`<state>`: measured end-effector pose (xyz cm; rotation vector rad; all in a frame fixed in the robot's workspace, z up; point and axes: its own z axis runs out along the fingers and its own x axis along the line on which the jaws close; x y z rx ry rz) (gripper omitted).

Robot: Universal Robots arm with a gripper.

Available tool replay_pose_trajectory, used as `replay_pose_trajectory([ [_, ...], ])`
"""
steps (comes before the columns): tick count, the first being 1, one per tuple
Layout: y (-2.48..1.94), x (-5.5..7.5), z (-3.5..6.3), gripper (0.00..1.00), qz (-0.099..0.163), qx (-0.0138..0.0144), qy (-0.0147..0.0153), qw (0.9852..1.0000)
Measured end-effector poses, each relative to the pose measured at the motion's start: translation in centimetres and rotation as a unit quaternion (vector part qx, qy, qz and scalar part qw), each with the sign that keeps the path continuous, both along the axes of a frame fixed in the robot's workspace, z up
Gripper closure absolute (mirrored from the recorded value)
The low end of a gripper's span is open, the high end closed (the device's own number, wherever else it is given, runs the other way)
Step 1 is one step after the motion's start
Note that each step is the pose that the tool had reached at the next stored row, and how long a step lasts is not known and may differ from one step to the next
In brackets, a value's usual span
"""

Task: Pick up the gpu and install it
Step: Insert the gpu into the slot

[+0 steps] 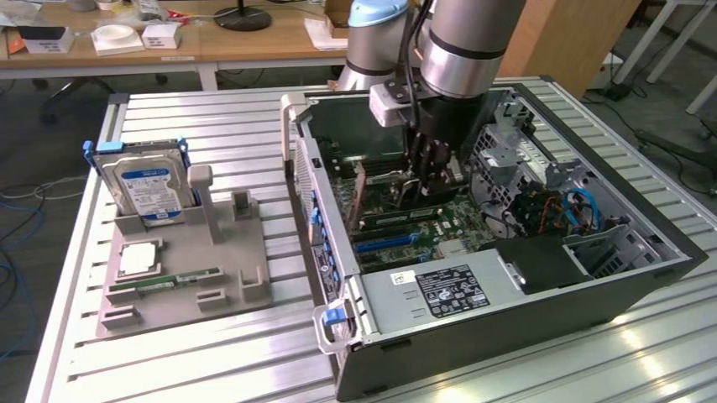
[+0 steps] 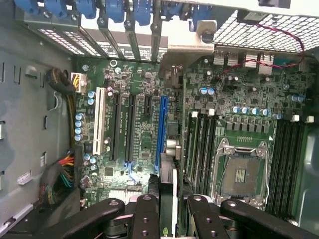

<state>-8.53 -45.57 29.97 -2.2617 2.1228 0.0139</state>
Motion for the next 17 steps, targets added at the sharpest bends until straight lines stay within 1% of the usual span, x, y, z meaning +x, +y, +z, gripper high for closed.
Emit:
replay_pose_trajectory([
  [5,-0.17,-0.6,-0.52,0.73,-0.002,-0.0001,-0.0004,1.0],
  [9,-0.71,-0.6,-0.77,0.73,-0.002,-0.0001,-0.0004,1.0],
  [10,-0.73,-0.6,-0.91,0.73,-0.002,0.0,-0.001,1.0],
  [11,-0.73,-0.6,-1.01,0.73,-0.002,-0.0003,-0.0029,1.0],
  [12,-0.73,-0.6,-1.06,0.73,-0.002,-0.0005,-0.0063,1.0],
  [15,-0.73,-0.9,-1.2,0.73,-0.002,-0.0004,-0.0213,0.9998],
  [16,-0.73,-1.1,-1.29,0.73,-0.002,-0.0004,-0.0241,0.9997],
  [17,-0.73,-1.4,-1.42,0.73,-0.002,-0.0003,-0.0253,0.9997],
])
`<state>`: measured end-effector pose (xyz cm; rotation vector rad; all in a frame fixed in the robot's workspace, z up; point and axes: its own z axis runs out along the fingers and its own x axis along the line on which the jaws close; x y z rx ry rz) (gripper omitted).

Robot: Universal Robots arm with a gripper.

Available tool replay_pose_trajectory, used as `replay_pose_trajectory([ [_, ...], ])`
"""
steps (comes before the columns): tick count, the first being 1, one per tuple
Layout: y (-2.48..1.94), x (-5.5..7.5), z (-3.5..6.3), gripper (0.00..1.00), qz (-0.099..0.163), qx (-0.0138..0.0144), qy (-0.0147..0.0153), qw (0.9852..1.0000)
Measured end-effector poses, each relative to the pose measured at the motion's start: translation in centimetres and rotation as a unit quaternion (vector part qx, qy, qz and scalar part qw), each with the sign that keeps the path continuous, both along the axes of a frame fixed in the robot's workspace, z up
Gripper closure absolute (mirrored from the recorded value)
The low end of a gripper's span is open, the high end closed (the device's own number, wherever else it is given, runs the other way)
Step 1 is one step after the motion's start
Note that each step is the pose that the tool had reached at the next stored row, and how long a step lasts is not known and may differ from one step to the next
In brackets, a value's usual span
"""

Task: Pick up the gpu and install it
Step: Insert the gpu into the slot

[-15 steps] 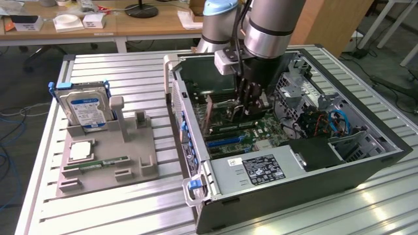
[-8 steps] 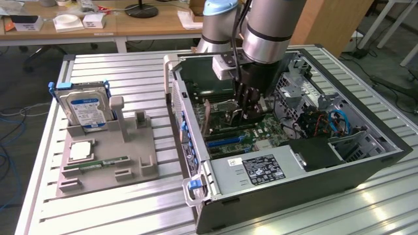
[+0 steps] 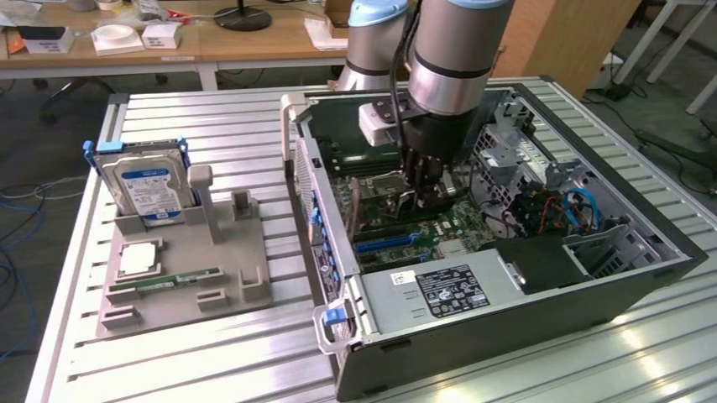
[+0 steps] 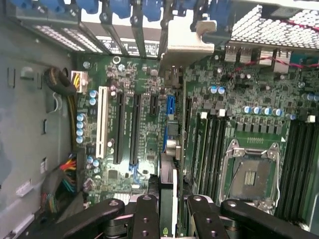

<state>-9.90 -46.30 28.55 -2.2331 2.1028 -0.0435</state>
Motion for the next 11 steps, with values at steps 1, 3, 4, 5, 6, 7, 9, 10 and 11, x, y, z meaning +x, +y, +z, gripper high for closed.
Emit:
replay_pose_trajectory([
  [1,0.0,-0.2,-0.15,0.73,-0.002,-0.0001,-0.0004,1.0],
  [3,0.01,-0.4,-0.47,0.73,-0.006,-0.0002,-0.0005,1.0],
  [4,0.01,-0.4,-0.65,0.73,-0.009,-0.0002,-0.0005,1.0],
  [5,0.01,-0.4,-0.83,0.73,-0.012,-0.0002,-0.0005,0.9999],
  [6,0.02,-0.4,-1.01,0.73,-0.017,-0.0004,-0.0004,0.9999],
  [7,0.03,-0.4,-1.13,0.73,-0.022,-0.0008,0.0,0.9998],
  [9,0.05,-0.5,-1.3,0.73,-0.032,-0.001,0.0002,0.9995],
  [10,0.04,-0.5,-1.31,0.73,-0.035,-0.0011,0.0004,0.9994],
  [11,0.04,-0.5,-1.31,0.73,-0.036,-0.0012,0.0004,0.9994],
])
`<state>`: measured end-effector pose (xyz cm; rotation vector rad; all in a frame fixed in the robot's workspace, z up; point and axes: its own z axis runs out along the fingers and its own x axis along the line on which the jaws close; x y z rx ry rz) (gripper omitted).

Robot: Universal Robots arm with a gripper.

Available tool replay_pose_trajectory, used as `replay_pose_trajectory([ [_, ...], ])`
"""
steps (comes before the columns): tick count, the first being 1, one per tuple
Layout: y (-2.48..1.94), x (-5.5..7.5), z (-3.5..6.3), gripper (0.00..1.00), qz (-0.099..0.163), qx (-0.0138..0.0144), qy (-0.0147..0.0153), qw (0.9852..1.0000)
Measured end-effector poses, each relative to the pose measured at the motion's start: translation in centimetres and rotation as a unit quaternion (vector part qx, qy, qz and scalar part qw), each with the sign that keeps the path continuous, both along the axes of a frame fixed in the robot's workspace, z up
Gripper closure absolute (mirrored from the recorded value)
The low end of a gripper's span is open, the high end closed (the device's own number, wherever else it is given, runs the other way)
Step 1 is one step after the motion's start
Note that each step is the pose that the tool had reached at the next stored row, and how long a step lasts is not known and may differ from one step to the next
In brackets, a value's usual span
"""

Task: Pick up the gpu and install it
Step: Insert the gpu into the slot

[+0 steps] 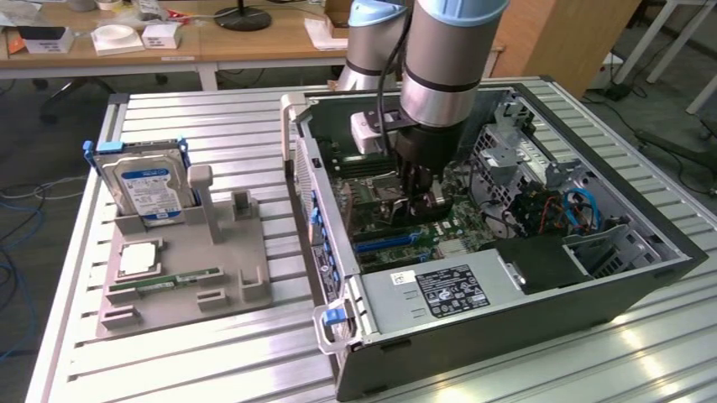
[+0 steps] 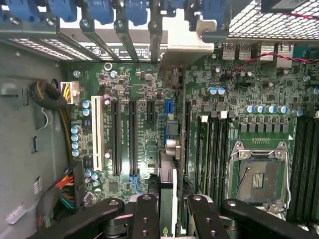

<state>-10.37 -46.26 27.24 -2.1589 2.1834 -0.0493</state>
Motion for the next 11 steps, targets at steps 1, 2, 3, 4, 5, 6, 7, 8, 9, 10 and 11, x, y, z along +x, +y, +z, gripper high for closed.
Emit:
replay_pose_trajectory([
  [1,0.0,-0.05,-0.02,0.73,-0.001,0.0,0.0,1.0],
  [2,0.0,-0.11,-0.07,0.73,-0.001,0.0002,-0.0001,1.0],
  [3,0.0,-0.21,-0.13,0.73,-0.001,0.0002,-0.0001,1.0],
  [4,0.0,-0.36,-0.21,0.73,-0.002,0.0001,-0.0001,1.0],
  [5,0.0,-0.49,-0.28,0.73,-0.003,0.0001,-0.0001,1.0],
  [6,0.0,-0.58,-0.34,0.73,-0.003,0.0001,-0.0001,1.0],
  [7,0.01,-0.61,-0.44,0.73,-0.004,0.0002,-0.0001,1.0],
  [8,0.0,-0.62,-0.55,0.73,-0.005,0.0002,-0.0001,1.0],
  [9,0.0,-0.64,-0.67,0.73,-0.006,0.0001,-0.0001,1.0],
  [10,0.0,-0.65,-0.78,0.73,-0.007,0.0001,-0.0001,1.0],
  [11,0.0,-0.67,-0.87,0.73,-0.008,0.0001,-0.0001,1.0],
])
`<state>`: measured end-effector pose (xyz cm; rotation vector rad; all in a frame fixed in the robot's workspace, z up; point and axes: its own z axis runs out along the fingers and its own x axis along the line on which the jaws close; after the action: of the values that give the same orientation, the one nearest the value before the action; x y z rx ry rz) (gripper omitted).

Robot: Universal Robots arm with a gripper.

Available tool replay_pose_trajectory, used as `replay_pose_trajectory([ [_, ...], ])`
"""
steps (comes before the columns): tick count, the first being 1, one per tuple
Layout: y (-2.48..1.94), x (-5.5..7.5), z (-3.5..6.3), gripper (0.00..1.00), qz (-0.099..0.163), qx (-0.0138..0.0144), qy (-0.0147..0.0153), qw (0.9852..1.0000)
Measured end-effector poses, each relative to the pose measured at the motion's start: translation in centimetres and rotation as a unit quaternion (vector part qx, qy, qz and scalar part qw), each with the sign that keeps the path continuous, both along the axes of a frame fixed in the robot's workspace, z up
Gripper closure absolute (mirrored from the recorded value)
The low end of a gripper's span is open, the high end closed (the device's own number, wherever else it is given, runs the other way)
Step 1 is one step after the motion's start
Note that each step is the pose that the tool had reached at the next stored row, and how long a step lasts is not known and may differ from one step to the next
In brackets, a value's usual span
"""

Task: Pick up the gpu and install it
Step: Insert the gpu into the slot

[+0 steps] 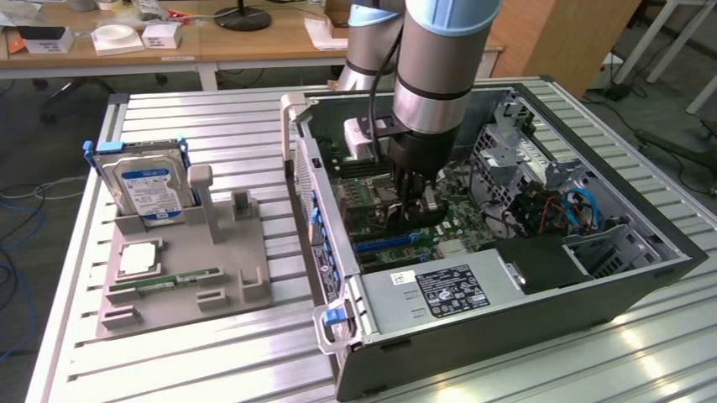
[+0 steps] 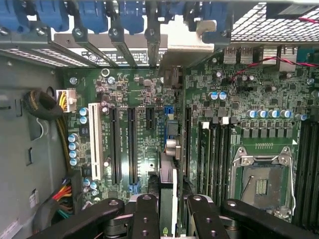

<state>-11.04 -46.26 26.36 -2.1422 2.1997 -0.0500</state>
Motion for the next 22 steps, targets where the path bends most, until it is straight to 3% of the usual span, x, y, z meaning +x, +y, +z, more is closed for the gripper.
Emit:
replay_pose_trajectory([
  [9,-0.33,-0.2,-0.41,0.73,-0.005,0.0,0.0,1.0],
  [22,-0.36,-0.6,-1.39,0.73,-0.009,0.0,0.0,1.0],
])
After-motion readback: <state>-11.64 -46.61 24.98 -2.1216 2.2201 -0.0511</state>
